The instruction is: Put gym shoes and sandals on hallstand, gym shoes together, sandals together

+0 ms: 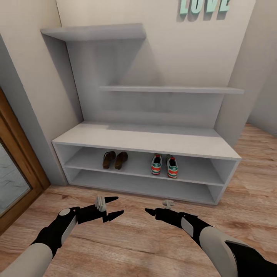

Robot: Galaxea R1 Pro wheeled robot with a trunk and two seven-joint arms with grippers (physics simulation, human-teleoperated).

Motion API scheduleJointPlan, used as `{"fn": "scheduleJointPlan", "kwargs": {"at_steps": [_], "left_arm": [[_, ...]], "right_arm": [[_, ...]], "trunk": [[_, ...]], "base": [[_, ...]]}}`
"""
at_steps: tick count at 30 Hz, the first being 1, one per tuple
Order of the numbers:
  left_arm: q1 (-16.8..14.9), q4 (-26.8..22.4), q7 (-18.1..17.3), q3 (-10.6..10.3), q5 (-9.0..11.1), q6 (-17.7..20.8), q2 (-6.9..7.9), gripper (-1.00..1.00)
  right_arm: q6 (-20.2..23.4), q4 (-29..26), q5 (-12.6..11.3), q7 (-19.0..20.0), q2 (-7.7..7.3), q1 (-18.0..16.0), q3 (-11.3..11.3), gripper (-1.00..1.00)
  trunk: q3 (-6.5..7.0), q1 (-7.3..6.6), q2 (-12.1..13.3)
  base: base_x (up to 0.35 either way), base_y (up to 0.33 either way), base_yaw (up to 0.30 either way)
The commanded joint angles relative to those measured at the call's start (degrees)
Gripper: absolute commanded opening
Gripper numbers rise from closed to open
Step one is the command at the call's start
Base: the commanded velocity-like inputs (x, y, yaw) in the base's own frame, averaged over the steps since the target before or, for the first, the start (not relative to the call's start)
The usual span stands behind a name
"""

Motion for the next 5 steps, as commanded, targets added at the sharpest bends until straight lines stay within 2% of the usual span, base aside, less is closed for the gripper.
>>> {"fn": "scheduleJointPlan", "kwargs": {"at_steps": [1,5], "left_arm": [[0.0,0.1,0.1,-0.4,0.4,-0.6,0.08,1.0],[0.0,0.1,0.1,-0.4,0.4,-0.6,0.07,1.0]], "right_arm": [[0.4,-0.1,0.0,0.2,0.01,0.0,-0.3,1.0],[0.4,-0.1,0.0,0.2,0.01,0.0,-0.3,1.0]], "trunk": [[-0.05,-0.01,0.0],[-0.05,-0.01,0.0]], "base": [[0.0,0.0,0.0],[0.0,0.0,0.0]]}}
